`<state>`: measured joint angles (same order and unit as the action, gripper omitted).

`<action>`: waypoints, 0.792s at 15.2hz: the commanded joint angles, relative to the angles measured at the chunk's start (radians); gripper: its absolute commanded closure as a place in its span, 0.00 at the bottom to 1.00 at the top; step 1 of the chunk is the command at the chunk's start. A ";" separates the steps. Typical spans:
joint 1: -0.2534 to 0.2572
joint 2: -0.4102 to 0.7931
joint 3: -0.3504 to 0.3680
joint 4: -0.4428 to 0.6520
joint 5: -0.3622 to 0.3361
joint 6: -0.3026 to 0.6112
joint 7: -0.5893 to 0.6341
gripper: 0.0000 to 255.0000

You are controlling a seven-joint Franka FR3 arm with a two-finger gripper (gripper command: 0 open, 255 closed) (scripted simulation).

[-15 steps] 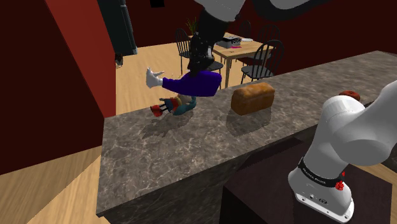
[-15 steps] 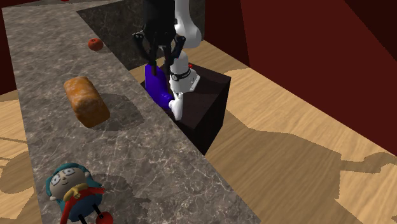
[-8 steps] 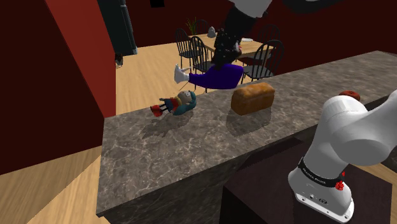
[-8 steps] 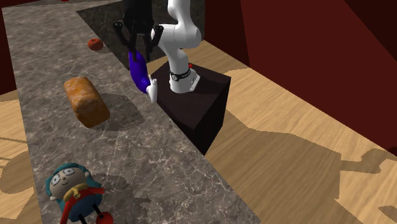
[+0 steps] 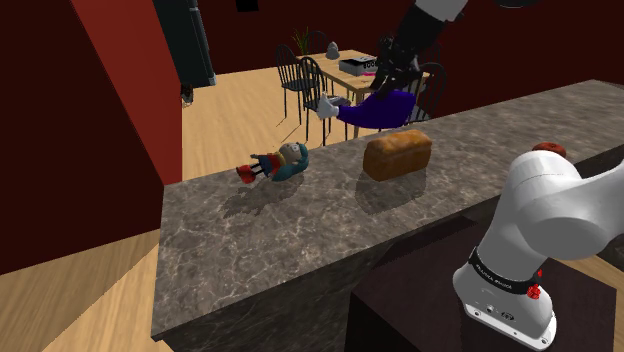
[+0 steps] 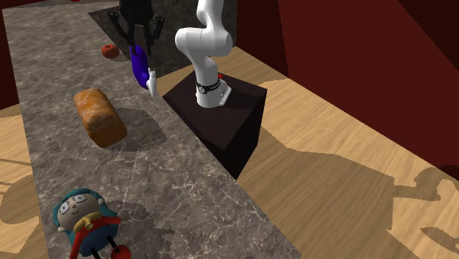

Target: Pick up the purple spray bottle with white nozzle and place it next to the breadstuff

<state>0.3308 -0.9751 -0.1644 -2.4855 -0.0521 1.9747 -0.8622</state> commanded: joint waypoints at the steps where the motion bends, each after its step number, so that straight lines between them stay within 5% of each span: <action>1: -0.016 -0.035 -0.043 -0.009 -0.020 -0.025 -0.043 1.00; 12: -0.101 -0.133 -0.291 0.046 -0.150 -0.167 -0.287 1.00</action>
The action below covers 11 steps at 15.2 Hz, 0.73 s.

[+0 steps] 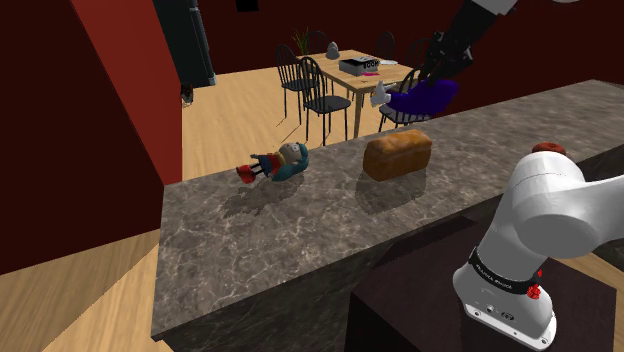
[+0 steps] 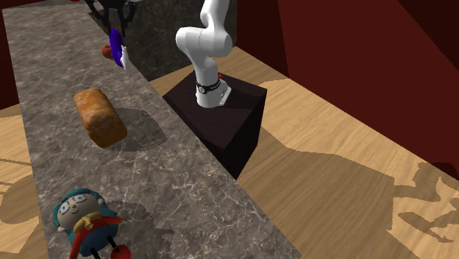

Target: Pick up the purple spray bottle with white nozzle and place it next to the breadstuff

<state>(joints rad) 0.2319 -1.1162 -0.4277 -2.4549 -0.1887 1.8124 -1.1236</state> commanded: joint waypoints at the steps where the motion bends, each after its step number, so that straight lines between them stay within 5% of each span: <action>1: -0.007 0.007 -0.051 0.028 -0.026 -0.016 -0.048 1.00; 8: -0.020 0.023 -0.217 0.147 -0.106 -0.091 -0.207 1.00; 11: -0.031 0.007 -0.231 0.102 -0.120 -0.062 -0.211 1.00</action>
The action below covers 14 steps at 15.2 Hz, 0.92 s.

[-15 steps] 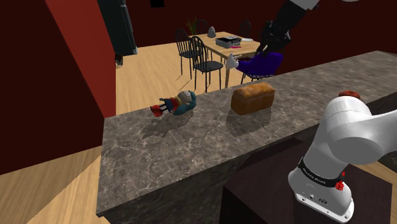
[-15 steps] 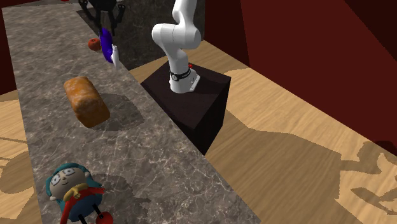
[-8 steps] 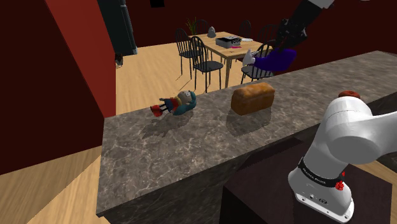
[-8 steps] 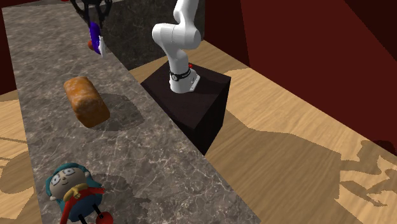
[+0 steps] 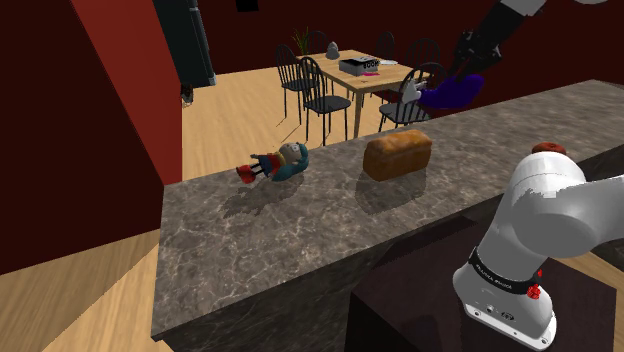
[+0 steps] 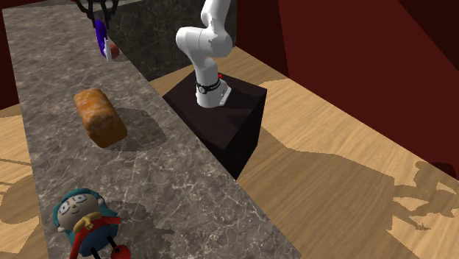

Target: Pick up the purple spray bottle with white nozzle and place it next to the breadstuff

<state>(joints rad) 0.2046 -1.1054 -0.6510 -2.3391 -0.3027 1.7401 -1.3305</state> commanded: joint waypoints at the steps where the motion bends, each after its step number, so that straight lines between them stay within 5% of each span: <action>1: -0.007 -0.009 -0.013 -0.028 -0.011 0.020 -0.006 1.00; 14: -0.056 -0.057 -0.092 -0.206 -0.080 0.148 -0.029 1.00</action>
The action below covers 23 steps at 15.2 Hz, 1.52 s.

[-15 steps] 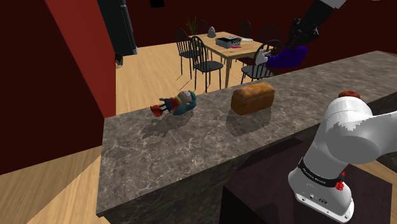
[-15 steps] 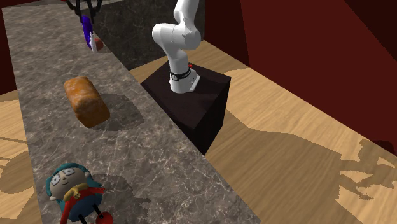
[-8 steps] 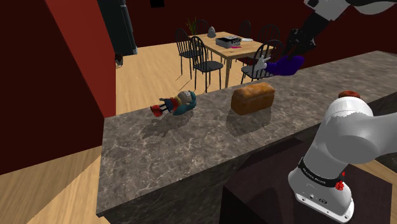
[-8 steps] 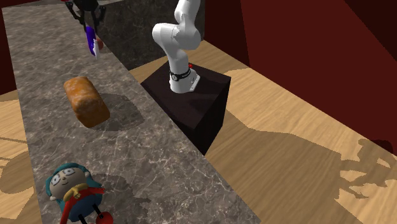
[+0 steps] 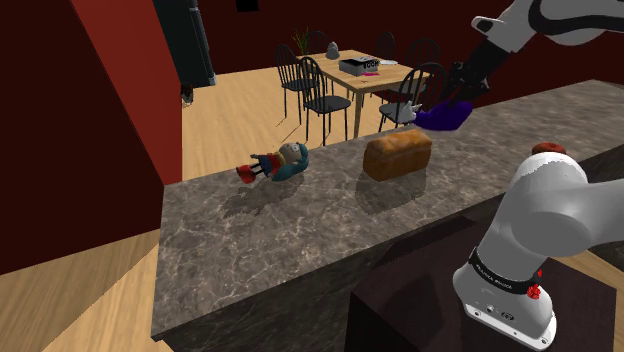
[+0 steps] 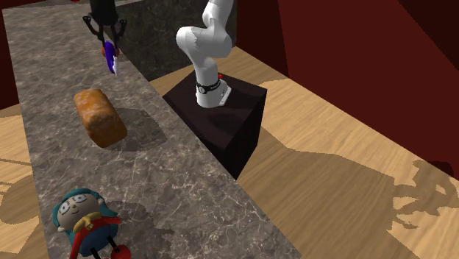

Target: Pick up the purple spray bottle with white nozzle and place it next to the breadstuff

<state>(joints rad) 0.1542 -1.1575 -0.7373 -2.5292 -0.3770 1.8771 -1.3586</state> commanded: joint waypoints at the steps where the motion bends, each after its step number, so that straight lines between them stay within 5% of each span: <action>1: -0.009 -0.007 -0.013 -0.029 -0.012 0.021 -0.003 1.00; 23: -0.077 0.018 -0.220 -0.264 -0.171 0.274 -0.059 1.00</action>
<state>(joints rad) 0.0779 -1.1435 -0.9487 -2.7854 -0.5417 2.1389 -1.4166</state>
